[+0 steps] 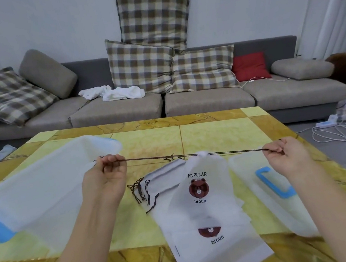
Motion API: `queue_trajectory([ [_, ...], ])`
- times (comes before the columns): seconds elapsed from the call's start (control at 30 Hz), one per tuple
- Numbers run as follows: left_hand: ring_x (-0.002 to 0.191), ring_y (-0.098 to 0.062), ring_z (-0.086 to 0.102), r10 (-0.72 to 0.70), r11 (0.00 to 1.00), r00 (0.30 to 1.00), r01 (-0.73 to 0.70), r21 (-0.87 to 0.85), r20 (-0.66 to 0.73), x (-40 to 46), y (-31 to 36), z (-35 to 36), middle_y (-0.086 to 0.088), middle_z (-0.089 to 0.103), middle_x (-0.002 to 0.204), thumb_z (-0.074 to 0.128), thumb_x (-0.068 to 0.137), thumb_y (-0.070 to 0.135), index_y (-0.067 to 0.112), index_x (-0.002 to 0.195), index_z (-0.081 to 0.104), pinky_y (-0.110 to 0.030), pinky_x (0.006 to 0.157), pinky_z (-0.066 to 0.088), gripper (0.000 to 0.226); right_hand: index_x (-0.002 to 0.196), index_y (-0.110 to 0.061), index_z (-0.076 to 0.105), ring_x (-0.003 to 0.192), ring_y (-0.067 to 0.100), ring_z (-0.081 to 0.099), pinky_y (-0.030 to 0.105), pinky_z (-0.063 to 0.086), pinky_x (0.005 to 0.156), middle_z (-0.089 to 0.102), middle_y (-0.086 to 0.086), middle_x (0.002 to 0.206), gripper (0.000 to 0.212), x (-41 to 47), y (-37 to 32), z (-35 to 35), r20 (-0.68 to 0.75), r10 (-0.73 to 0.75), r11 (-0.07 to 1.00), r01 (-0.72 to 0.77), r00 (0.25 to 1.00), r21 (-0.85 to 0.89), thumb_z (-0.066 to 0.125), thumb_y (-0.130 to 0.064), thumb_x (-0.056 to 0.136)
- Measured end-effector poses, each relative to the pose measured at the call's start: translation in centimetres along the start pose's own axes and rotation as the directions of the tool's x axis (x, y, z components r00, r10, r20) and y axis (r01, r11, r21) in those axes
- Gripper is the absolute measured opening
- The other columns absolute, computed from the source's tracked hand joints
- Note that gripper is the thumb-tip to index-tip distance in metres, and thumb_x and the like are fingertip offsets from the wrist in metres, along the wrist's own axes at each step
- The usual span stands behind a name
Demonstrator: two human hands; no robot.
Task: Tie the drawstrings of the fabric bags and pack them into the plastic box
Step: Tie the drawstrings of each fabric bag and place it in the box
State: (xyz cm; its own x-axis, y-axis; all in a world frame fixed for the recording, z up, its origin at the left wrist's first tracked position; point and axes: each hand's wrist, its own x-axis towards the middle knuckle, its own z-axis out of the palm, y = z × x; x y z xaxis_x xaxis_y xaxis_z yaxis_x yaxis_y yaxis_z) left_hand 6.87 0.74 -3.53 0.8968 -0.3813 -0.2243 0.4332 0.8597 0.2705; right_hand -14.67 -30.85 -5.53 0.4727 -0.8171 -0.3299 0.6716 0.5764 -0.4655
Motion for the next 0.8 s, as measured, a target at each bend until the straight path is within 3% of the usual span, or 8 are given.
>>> queue_trajectory([
  [0.1,0.056,-0.015,0.051,0.014,1.000,0.999,-0.015,0.027,0.036,-0.2,-0.1,-0.3,-0.003,0.055,0.063,0.040,0.103,0.005,0.010,0.078,0.051,-0.026,0.066,0.051,0.028,0.067,-0.020,0.024,0.039,0.011,0.020,0.018,0.028,0.038,0.022,-0.003,0.055,0.031,0.1,0.6,0.0,0.014,-0.017,0.993,0.019,1.000,-0.115,0.025,0.009,0.078],
  [0.2,0.056,-0.010,0.049,-0.042,0.975,0.992,0.015,0.222,0.118,-0.9,-1.0,-0.3,0.002,0.053,0.068,0.046,0.103,0.013,0.013,0.078,0.052,-0.020,0.059,0.050,0.026,0.065,-0.018,0.031,0.042,0.009,0.023,0.017,0.030,0.040,0.024,-0.005,0.058,0.036,-1.3,1.6,0.7,0.151,0.066,0.933,-0.007,0.986,-0.359,0.040,-0.004,0.097],
  [0.3,0.053,-0.005,0.046,-0.131,0.883,0.968,0.016,0.468,0.214,-3.0,-3.1,0.4,0.002,0.063,0.079,0.056,0.098,0.023,0.012,0.093,0.064,-0.016,0.051,0.045,0.015,0.073,-0.013,0.051,0.047,0.011,0.033,0.021,0.039,0.045,0.036,-0.002,0.058,0.030,-4.6,3.2,2.7,0.363,0.208,0.766,0.079,0.908,-0.638,0.056,-0.022,0.101],
  [0.37,0.061,-0.004,0.052,-0.177,0.755,0.941,-0.057,0.653,0.288,-4.8,-4.5,0.7,0.001,0.072,0.096,0.067,0.086,0.021,0.009,0.109,0.069,-0.017,0.056,0.044,0.026,0.081,-0.006,0.064,0.055,0.016,0.049,0.027,0.052,0.056,0.052,0.004,0.064,0.020,-7.3,4.4,4.2,0.505,0.295,0.613,0.245,0.811,-0.751,0.068,-0.023,0.091],
  [0.5,0.077,-0.015,0.050,-0.321,0.455,0.841,-0.266,0.850,0.435,-7.2,-7.0,0.2,0.002,0.072,0.115,0.081,0.076,0.010,0.025,0.120,0.071,-0.026,0.067,0.044,0.048,0.102,-0.002,0.074,0.088,0.022,0.073,0.029,0.058,0.086,0.077,0.014,0.093,0.013,-11.0,6.6,5.8,0.698,0.285,0.513,0.511,0.656,-0.690,0.068,-0.004,0.090],
  [0.6,0.064,-0.008,0.051,-0.304,0.418,0.853,-0.282,0.864,0.425,-7.9,-7.9,0.2,0.013,0.070,0.120,0.081,0.078,0.006,0.026,0.127,0.065,-0.020,0.060,0.044,0.055,0.108,-0.005,0.075,0.106,0.017,0.071,0.024,0.052,0.094,0.077,0.006,0.105,0.020,-12.3,7.4,5.9,0.786,0.218,0.473,0.642,0.578,-0.603,0.060,-0.002,0.096],
  [0.73,0.053,-0.007,0.048,-0.271,0.354,0.898,-0.242,0.903,0.347,-8.2,-8.3,0.0,0.007,0.068,0.076,0.070,0.088,0.005,0.011,0.103,0.072,-0.017,0.052,0.039,0.016,0.111,-0.007,0.076,0.094,0.016,0.071,0.023,0.053,0.079,0.074,0.006,0.108,0.034,-12.9,9.0,5.0,0.795,0.248,0.436,0.669,0.554,-0.602,0.050,0.010,0.095],
  [0.8,0.053,-0.011,0.047,-0.272,0.358,0.916,-0.187,0.915,0.294,-8.0,-8.5,-0.3,0.000,0.058,0.065,0.060,0.095,0.005,0.006,0.093,0.072,-0.020,0.053,0.038,0.012,0.113,-0.009,0.076,0.081,0.033,0.066,0.029,0.055,0.068,0.071,0.013,0.101,0.039,-12.8,9.7,4.6,0.794,0.270,0.417,0.677,0.544,-0.606,0.047,0.012,0.094],
])
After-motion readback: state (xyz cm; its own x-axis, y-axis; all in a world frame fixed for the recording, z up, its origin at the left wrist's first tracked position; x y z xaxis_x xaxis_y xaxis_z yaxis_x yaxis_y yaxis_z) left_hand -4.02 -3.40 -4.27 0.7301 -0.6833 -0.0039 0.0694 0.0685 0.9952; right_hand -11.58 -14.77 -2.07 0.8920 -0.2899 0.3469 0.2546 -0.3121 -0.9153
